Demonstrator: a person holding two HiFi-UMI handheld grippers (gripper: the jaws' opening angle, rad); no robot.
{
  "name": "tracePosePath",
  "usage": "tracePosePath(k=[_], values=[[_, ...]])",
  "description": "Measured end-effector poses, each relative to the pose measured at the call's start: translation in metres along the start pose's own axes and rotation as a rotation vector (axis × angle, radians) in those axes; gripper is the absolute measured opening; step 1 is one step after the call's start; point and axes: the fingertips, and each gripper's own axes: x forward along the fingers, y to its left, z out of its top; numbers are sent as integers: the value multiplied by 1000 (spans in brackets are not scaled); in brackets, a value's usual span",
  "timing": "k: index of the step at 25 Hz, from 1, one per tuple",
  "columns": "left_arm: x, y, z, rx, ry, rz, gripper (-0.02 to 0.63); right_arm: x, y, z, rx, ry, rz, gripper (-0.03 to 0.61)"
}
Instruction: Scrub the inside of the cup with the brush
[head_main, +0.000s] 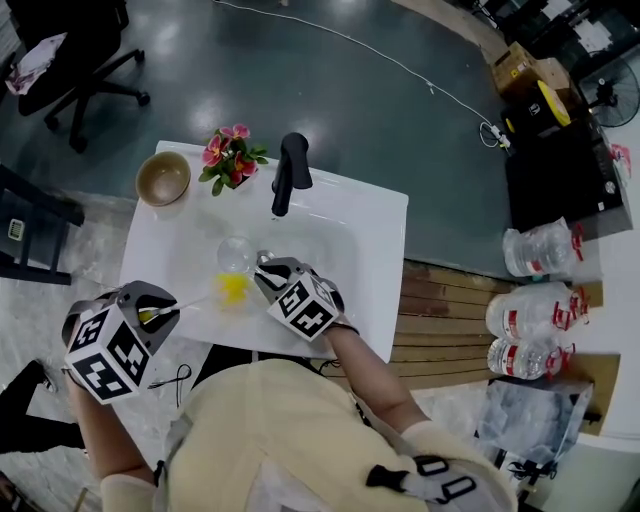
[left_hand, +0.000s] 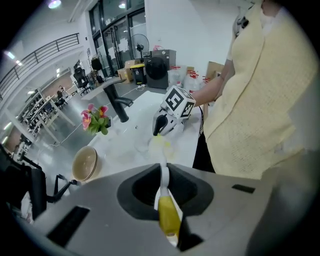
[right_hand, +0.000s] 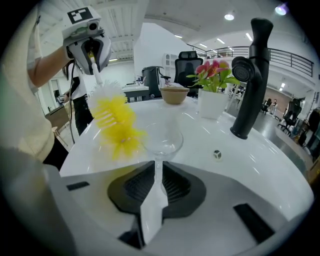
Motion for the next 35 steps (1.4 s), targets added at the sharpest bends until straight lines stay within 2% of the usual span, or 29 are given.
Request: tracePosePath(k=[12,21,30,35], values=[[-6,31,22,-67,-176,156,44,-30,-15,11,73,-69,-41,54],[16,34,27,-108,-269,187,44,-52,-14,26,124,-143,-31,44],[34,44,22,-148,-304,293,44,-67,-12,38,184,-214,-23,18],[42,45,28,-158,-333,319,44,-71,-8,45,232,-246,4,17]])
